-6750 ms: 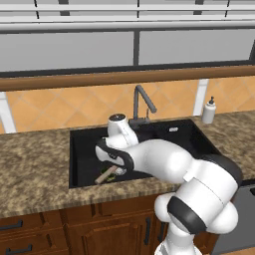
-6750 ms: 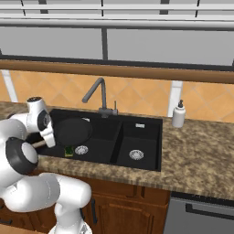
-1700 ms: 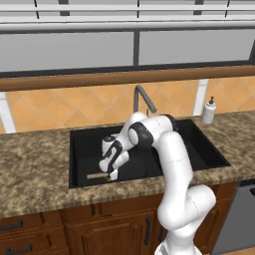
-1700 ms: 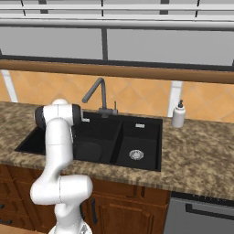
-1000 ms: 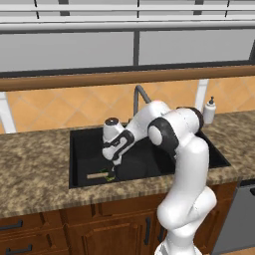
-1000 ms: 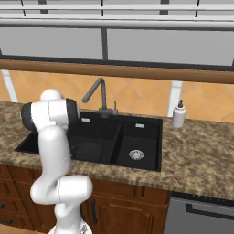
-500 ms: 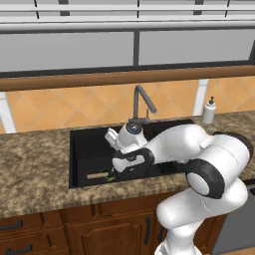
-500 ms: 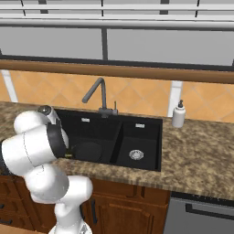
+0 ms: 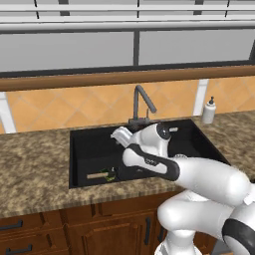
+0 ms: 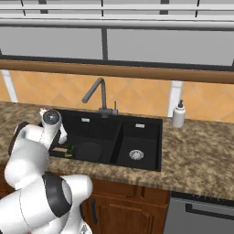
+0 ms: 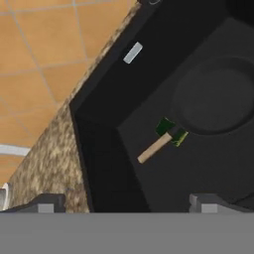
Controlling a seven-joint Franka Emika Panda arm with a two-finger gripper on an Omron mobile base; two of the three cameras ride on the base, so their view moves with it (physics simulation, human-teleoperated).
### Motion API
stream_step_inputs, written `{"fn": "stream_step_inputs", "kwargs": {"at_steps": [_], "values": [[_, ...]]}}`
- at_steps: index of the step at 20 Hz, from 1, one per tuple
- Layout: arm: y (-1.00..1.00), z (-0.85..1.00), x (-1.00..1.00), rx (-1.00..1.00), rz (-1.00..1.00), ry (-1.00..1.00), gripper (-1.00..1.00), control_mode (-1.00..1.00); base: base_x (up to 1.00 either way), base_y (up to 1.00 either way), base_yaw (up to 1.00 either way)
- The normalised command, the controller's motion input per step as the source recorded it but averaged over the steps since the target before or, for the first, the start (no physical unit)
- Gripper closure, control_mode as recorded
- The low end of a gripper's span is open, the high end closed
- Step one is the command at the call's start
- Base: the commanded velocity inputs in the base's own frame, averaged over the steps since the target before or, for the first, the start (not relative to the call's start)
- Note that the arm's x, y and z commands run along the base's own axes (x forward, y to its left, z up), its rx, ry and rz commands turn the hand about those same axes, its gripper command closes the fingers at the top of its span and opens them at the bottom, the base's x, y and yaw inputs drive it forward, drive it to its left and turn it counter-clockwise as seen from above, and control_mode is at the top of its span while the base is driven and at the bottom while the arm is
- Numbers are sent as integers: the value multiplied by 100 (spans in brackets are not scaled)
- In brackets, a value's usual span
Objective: Pick the pan and sponge and place them into the sink. Then turn on the water.
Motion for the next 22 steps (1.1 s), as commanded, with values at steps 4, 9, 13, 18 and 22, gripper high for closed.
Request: {"fn": "stream_step_inputs", "kwargs": {"at_steps": [4, 9, 13, 18, 22], "values": [[0, 100, -38, -4, 10, -2, -100, -100, 0, 0, 0], [0, 90, -36, -19, 1, -1, -100, -100, 0, 0, 0], [-22, 86, -16, -6, 0, 0, -100, -100, 0, 0, 0], [-66, 52, -6, 2, 1, 1, -100, -100, 0, 0, 0], [-86, 53, -42, 8, 7, 0, -100, -100, 0, 0, 0]]}}
